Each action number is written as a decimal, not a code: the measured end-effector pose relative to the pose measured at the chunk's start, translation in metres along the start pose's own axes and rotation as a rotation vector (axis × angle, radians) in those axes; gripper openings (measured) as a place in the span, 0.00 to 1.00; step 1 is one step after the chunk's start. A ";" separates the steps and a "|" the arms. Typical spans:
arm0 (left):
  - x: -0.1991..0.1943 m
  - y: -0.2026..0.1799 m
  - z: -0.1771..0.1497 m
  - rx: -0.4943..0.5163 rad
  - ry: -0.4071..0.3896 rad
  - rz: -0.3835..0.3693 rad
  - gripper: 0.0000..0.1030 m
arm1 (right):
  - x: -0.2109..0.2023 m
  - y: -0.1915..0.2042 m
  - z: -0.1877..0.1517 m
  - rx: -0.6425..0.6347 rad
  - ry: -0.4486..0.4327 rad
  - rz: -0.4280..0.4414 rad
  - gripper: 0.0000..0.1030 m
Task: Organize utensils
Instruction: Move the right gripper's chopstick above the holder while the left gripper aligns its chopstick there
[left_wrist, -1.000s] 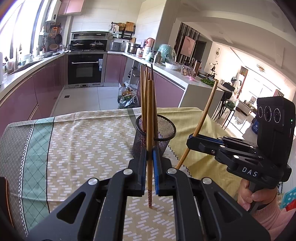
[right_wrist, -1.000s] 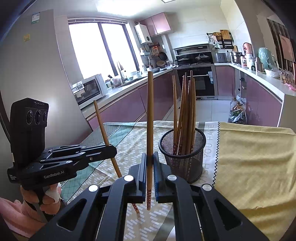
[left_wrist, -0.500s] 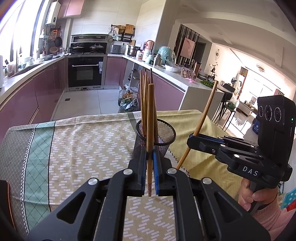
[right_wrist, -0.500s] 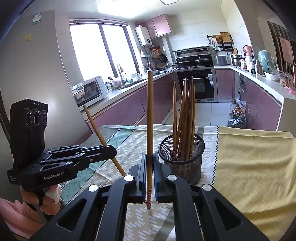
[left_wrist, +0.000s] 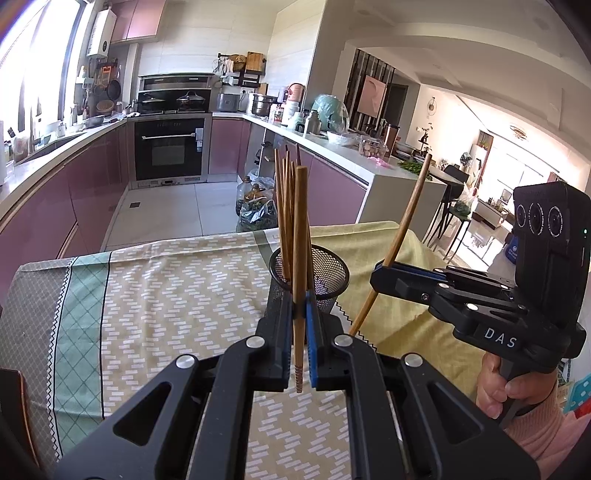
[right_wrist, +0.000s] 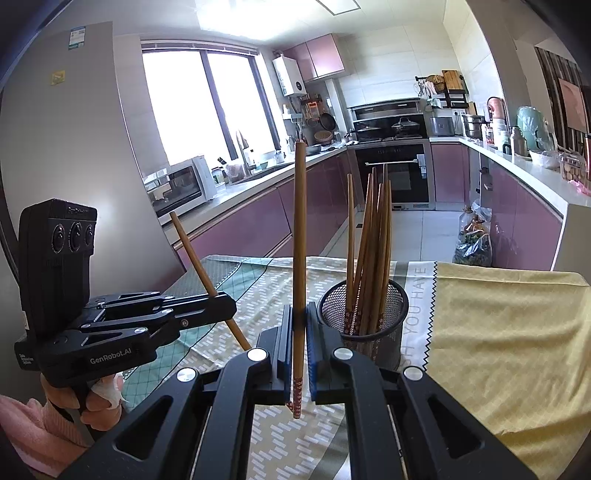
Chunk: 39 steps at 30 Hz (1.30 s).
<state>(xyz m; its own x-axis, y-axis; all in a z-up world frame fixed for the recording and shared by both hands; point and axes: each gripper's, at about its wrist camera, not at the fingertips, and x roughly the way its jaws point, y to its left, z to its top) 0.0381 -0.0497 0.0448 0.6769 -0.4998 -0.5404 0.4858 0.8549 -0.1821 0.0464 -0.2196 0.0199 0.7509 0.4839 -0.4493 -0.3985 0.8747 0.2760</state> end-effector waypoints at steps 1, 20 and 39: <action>-0.001 -0.001 0.000 0.001 -0.001 0.000 0.07 | 0.000 0.000 0.000 -0.001 -0.001 0.000 0.06; -0.002 -0.006 0.008 0.026 -0.013 0.005 0.07 | -0.002 -0.001 0.006 -0.002 -0.019 -0.003 0.06; -0.003 -0.009 0.017 0.042 -0.020 0.007 0.07 | -0.002 0.002 0.014 -0.002 -0.030 -0.004 0.06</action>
<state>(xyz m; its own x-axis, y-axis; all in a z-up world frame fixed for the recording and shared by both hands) 0.0412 -0.0586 0.0617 0.6914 -0.4965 -0.5248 0.5034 0.8521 -0.1430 0.0517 -0.2193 0.0325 0.7677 0.4795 -0.4251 -0.3968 0.8766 0.2722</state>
